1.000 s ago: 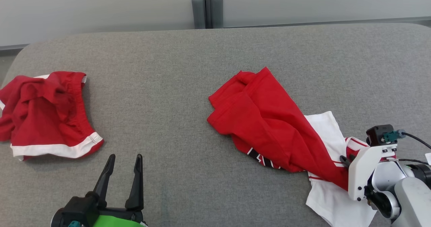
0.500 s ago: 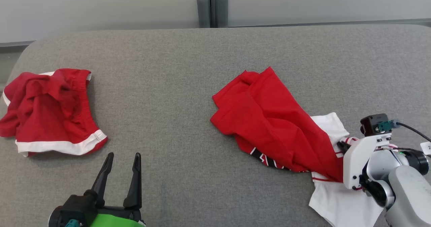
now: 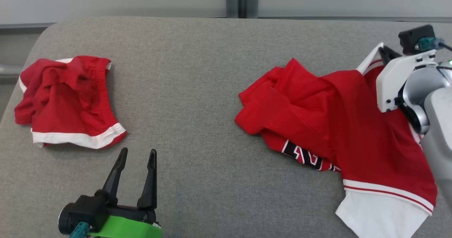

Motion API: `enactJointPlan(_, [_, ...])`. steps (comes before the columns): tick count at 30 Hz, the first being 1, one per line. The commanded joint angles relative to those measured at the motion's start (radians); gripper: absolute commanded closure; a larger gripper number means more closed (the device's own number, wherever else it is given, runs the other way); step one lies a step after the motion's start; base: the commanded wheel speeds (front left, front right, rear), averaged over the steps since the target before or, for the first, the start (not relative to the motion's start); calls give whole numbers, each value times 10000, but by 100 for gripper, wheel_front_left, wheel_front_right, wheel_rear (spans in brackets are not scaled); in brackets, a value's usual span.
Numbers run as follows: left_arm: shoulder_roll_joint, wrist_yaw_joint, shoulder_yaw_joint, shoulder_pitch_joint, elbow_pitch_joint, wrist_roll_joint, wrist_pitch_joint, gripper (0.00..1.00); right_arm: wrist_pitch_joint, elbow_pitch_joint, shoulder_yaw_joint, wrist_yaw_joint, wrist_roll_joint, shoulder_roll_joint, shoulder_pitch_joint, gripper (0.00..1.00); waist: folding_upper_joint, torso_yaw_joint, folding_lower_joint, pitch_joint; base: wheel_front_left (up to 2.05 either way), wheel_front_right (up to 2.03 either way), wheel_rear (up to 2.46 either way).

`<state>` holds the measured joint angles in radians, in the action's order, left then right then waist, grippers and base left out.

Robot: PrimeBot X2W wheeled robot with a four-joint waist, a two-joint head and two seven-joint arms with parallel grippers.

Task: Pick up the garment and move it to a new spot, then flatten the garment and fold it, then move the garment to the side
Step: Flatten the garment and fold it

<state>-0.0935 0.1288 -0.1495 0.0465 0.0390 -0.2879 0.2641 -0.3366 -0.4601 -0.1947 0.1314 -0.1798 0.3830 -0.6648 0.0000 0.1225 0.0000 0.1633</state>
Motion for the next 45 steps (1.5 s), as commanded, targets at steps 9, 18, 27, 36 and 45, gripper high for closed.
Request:
enactJointPlan(9, [151,22,-208,-324,-241,168,4,0,1668,-1363,1222,-16,2137,439,-2054,100,0,1696,0,1087,0,0,0])
enactJointPlan(18, [267,22,-316,-326,-456,192,4,0,2475,-2269,3095,-16,3813,-215,-2392,0,0,2279,0,1398,0,0,0])
enactJointPlan(27, [241,22,-5,-89,-456,227,3,0,3332,-2704,2871,-16,3436,-862,-1433,0,0,1647,0,983,0,0,0])
enactJointPlan(36, [186,22,515,331,-365,399,4,0,5287,-1030,1248,-18,2106,-953,900,0,0,613,0,-144,0,0,0])
enactJointPlan(45, [193,22,1071,780,-88,509,3,0,5963,1539,1189,-16,1970,-1475,3940,0,0,-300,0,-1067,0,0,0])
